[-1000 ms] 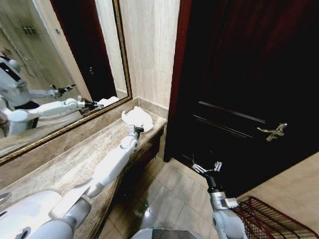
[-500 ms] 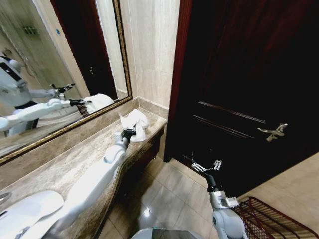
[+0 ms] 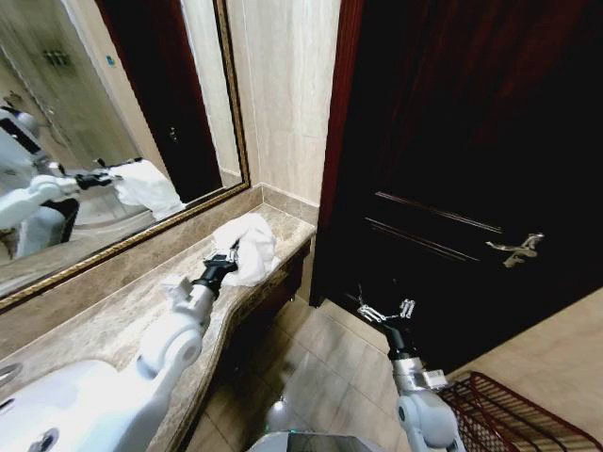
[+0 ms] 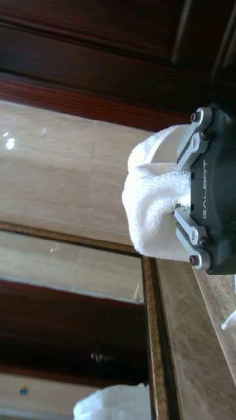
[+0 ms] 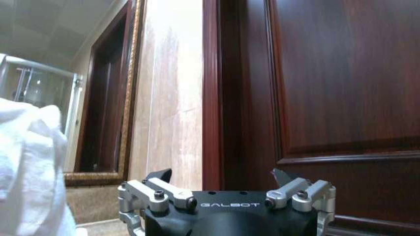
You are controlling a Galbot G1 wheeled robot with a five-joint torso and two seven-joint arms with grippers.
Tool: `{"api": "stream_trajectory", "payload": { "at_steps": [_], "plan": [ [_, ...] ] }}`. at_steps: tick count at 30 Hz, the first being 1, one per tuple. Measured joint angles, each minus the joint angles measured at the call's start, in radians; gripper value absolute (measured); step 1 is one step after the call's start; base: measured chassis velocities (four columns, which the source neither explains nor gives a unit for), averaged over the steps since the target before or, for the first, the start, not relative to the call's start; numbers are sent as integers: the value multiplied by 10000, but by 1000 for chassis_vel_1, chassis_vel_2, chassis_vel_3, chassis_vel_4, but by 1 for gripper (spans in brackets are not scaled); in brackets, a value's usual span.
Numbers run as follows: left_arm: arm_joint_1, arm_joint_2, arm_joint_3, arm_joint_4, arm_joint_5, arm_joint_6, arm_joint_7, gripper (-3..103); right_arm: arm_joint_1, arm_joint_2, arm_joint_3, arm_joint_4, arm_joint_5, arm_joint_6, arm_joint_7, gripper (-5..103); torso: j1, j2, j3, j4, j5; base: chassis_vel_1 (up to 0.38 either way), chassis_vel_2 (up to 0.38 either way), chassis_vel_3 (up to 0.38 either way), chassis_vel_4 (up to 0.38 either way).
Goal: Discard the used towel into the hamper.
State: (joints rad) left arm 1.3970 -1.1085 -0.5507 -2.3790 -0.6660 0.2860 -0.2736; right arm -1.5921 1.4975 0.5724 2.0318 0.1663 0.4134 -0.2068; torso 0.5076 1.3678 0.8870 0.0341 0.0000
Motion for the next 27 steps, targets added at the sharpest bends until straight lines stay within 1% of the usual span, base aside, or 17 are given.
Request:
{"api": "stream_trajectory", "payload": {
  "at_steps": [1, 4, 5, 6, 7, 8, 9, 10, 11, 12, 14, 16, 18, 21, 22, 24, 27],
  "plan": [
    [209, -264, -114, -138, 158, -38, 98, 6, 16, -6, -13, 0, 33, -5, 2, 100, 0, 0, 0, -1, 0, 0, 0, 0, 0],
    [1243, -1478, -619, -550, 1367, -284, 980, 6, 26, -42, -51, 11, 132, -9, 1, 100, 1, -1, 0, -1, 4, 0, 0, 0, 0],
    [1243, -1478, -619, -550, 1367, -284, 980, 6, 26, -42, -51, 11, 132, -9, 1, 100, 1, -1, 0, -1, 4, 0, 0, 0, 0],
    [1556, -1805, -628, -610, 1782, -405, 1233, 6, 24, -44, -57, 12, 149, -9, -1, 100, 0, 0, 0, 1, 1, 0, 0, 0, 0],
    [2146, -2529, -414, -685, 2560, -651, 1602, 6, 18, -37, -67, 12, 169, 0, 0, 100, 0, 0, 0, 3, 1, 0, 0, 0, 0],
    [2146, -2529, -414, -685, 2560, -651, 1602, 6, 18, -37, -67, 12, 169, 0, 0, 100, 0, 0, 0, 3, 1, 0, 0, 0, 0],
    [2337, -2823, -300, -706, 2818, -745, 1718, 6, 13, -34, -67, 13, 170, 11, 0, 100, 0, 0, 0, 1, 2, 0, 0, 0, 0],
    [2689, -3448, -26, -727, 3449, -1025, 1960, 6, -17, -38, -66, 17, 170, 22, -1, 100, -1, 0, 0, 4, 3, 0, 0, 0, 0],
    [2808, -3686, 79, -729, 3738, -1171, 2047, 6, -41, -39, -60, 30, 171, 24, -1, 100, -1, 0, 0, 3, 5, 0, 0, 0, 0],
    [3017, -4162, 297, -737, 4331, -1485, 2193, 6, -96, -46, -28, 50, 189, 30, -3, 100, -1, 0, 0, 0, 3, 0, 0, 0, 0],
    [3118, -4399, 398, -759, 4599, -1619, 2249, 6, -127, -48, 0, 55, 201, 45, -4, 100, 0, 0, 0, 0, 3, 0, 0, 0, 0],
    [3409, -4986, 609, -874, 5155, -1958, 2348, 6, -299, -48, 130, 70, 278, 148, -4, 100, 1, -1, 1, 2, 4, 0, 0, 0, 0],
    [3478, -5027, 669, -890, 5265, -2057, 2360, 6, -376, -49, 169, 91, 319, 182, -6, 100, 1, -1, 1, 2, 3, 0, 0, 0, 0],
    [3891, -5096, 1190, -785, 5805, -2714, 2360, 6, -488, -65, 278, 124, 459, 266, -2, 100, 0, 0, 0, 0, 4, 0, 0, 0, 0],
    [3891, -5096, 1190, -785, 5805, -2714, 2360, 6, -488, -65, 278, 124, 459, 266, -2, 100, 0, 0, 0, 0, 4, 0, 0, 0, 0],
    [3967, -5086, 1307, -598, 6308, -3179, 2469, 6, -473, -93, 313, 176, 485, 273, 21, 100, 0, 0, 0, 0, 3, 0, 0, 0, 0],
    [3994, -5073, 1296, -518, 6589, -3482, 2586, 6, -467, -58, 315, 232, 486, 274, 43, 100, 1, 0, 0, 1, 3, 0, 0, 0, 0]
  ]
}}
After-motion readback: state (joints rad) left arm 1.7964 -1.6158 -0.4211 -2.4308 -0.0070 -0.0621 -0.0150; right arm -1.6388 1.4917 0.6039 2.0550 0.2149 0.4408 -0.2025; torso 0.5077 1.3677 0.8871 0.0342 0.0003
